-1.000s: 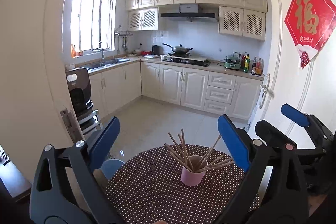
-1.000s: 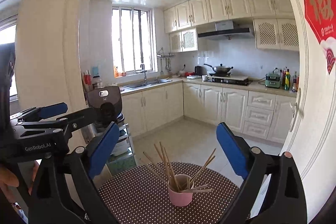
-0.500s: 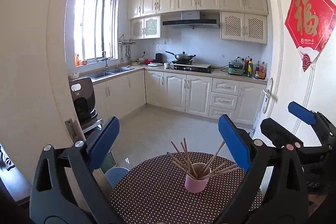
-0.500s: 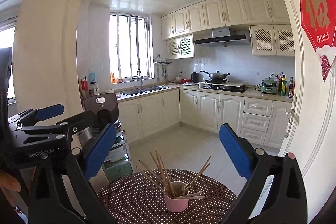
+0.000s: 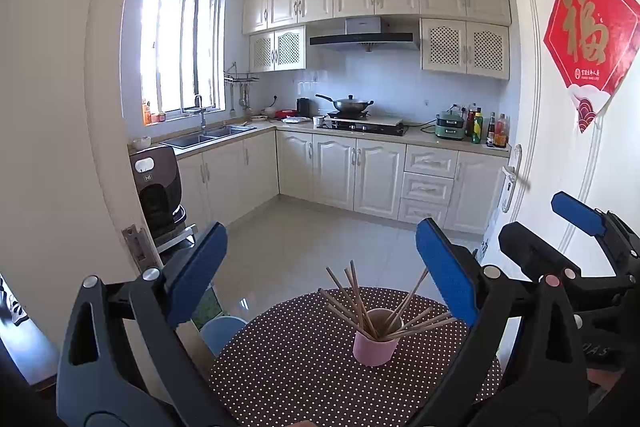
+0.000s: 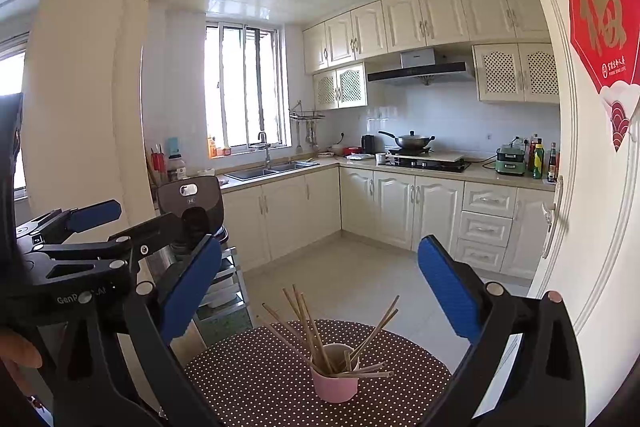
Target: Organize utensils
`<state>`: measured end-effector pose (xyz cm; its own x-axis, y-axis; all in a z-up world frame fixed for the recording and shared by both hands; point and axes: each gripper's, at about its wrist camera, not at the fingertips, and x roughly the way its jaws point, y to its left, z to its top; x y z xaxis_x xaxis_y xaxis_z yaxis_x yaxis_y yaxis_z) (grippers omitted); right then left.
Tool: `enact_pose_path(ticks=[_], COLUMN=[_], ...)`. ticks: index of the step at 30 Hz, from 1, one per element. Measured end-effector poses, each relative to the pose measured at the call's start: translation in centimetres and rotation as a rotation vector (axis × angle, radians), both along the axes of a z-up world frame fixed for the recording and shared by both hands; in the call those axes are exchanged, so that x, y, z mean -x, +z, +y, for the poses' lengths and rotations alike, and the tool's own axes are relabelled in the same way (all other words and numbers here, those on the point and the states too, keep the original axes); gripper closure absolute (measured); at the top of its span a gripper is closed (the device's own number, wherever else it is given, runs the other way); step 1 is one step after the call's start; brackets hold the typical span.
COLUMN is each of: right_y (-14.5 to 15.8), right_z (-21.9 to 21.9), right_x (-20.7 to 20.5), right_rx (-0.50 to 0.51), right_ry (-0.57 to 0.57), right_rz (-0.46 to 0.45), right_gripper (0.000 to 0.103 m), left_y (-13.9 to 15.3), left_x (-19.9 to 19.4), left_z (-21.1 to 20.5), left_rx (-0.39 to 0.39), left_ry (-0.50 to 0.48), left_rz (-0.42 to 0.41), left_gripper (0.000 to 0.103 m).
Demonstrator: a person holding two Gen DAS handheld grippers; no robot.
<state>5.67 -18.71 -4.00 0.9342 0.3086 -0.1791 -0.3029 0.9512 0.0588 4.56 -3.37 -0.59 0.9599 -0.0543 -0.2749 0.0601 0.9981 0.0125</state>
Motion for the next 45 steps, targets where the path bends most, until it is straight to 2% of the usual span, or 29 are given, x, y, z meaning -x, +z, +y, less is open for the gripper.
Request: enact_pose_path(ticks=[45], right_y=[0.16], right_z=[0.09], right_x=[0.09], right_rx=[0.001], right_ry=[-0.008], right_rz=[0.02], right_gripper=[0.008], left_y=[-0.23], left_x=[0.0], left_z=[-0.46], left_rx=[-0.023], left_ry=[-0.008], left_rz=[-0.021], left_gripper=[0.009])
